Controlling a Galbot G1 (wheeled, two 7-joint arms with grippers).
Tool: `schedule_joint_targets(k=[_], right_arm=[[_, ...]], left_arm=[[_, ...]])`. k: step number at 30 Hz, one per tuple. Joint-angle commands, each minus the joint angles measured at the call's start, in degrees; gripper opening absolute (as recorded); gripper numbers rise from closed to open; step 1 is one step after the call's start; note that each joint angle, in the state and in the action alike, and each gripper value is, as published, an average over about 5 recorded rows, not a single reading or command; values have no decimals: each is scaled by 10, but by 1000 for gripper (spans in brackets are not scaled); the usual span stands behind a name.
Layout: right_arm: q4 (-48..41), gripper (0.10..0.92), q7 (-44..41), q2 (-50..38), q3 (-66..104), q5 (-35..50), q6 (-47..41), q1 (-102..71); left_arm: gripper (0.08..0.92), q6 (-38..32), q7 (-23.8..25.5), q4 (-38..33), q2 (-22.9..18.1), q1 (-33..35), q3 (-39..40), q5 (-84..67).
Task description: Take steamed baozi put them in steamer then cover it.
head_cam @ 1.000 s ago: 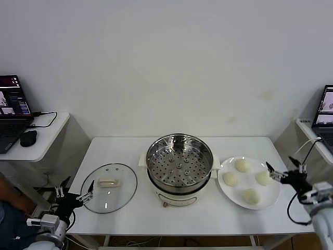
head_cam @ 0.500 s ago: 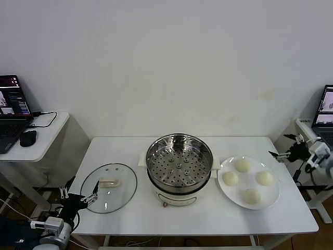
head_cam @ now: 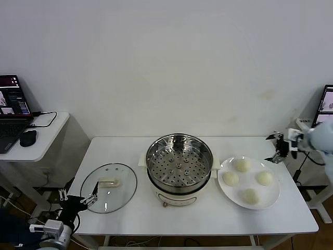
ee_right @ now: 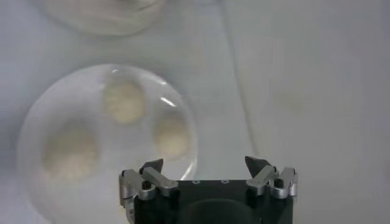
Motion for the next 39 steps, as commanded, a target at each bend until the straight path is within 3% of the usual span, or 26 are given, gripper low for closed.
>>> schedule_joint_targets(k=[1, 15, 39], right_arm=[[-124, 823, -44, 71, -123, -72, 76, 103], [-242, 823, 17, 155, -55, -155, 87, 71], [-318, 823, 78, 208, -7, -191, 85, 52]], left_arm=[[823, -1, 0, -3, -6, 3, -2, 1], [823, 3, 7, -3, -11, 1, -8, 3], [823, 1, 8, 13, -10, 5, -7, 6]])
